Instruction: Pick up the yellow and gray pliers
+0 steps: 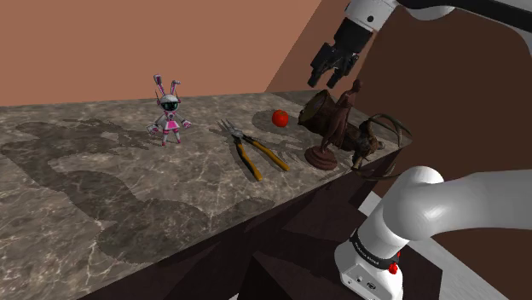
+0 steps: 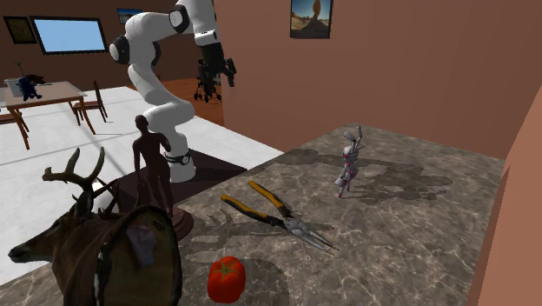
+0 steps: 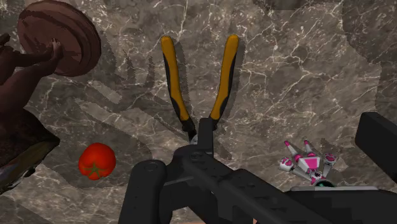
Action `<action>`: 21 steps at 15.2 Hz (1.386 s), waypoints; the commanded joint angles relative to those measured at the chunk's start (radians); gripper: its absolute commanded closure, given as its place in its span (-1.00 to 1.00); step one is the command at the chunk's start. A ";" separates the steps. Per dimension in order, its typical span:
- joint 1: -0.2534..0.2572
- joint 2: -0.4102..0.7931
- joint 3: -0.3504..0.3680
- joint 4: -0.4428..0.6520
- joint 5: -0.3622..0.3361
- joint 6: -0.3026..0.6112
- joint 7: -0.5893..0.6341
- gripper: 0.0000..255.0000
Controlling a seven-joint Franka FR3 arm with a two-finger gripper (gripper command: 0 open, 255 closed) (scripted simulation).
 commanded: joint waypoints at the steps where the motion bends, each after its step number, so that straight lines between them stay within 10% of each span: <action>1: 0.000 0.000 0.000 0.000 0.000 0.000 0.000 -1.00; 21: -0.014 0.617 -0.082 0.028 -0.078 0.467 -0.207 -1.00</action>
